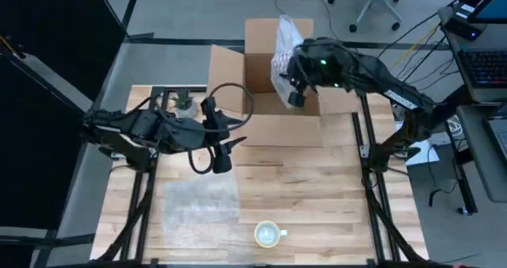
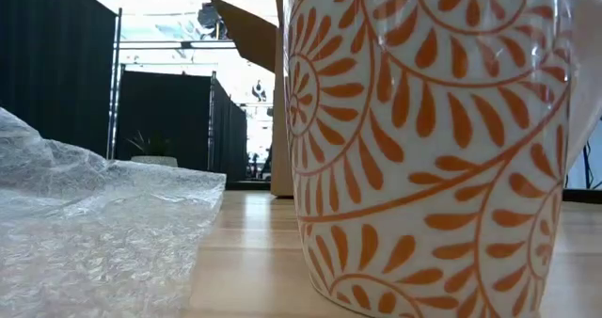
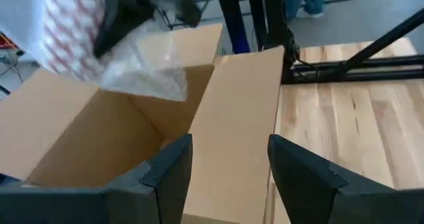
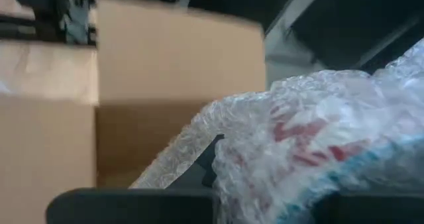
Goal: Wrap mug
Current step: Put the wrapped red patterned mug into the card board box
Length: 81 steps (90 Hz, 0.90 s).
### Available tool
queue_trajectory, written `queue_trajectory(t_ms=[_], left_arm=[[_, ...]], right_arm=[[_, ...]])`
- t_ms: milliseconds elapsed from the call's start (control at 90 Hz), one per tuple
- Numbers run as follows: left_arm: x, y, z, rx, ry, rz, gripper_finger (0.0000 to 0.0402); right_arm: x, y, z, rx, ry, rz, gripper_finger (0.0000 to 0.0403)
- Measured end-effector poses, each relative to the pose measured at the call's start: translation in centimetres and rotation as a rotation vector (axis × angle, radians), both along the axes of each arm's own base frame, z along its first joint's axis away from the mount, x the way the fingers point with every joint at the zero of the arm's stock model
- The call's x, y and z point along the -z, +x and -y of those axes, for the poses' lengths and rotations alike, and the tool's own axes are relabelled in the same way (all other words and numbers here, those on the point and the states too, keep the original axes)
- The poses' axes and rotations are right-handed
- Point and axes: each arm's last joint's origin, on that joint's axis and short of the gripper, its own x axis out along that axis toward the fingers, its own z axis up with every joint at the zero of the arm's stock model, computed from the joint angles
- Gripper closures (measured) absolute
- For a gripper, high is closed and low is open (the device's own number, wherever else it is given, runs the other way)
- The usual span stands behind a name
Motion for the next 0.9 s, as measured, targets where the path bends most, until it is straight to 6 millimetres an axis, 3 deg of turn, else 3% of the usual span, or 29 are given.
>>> queue_trajectory(t_ms=[267,511,656,822,900], left_arm=[[0.9,0.3,-0.2,-0.017,0.0,-0.034,0.0215],[0.9,0.3,-0.1,-0.022,-0.01,-0.03,0.0215],[0.9,0.3,-0.1,-0.025,-0.013,-0.028,0.0215],[0.9,0.3,-0.1,-0.034,-0.028,-0.022,0.0215],[1.0,0.3,-0.1,-0.033,-0.027,-0.024,0.0215]], right_arm=[[9.2,1.3,5.5,0.076,0.133,-0.114,0.0385],[18.3,2.6,7.3,0.087,0.287,-0.214,0.0385],[21.8,3.4,7.8,0.105,0.346,-0.291,0.0385],[23.9,3.9,8.4,0.122,0.38,-0.344,0.0379],[25.9,3.7,8.6,0.15,0.442,-0.425,0.038]])
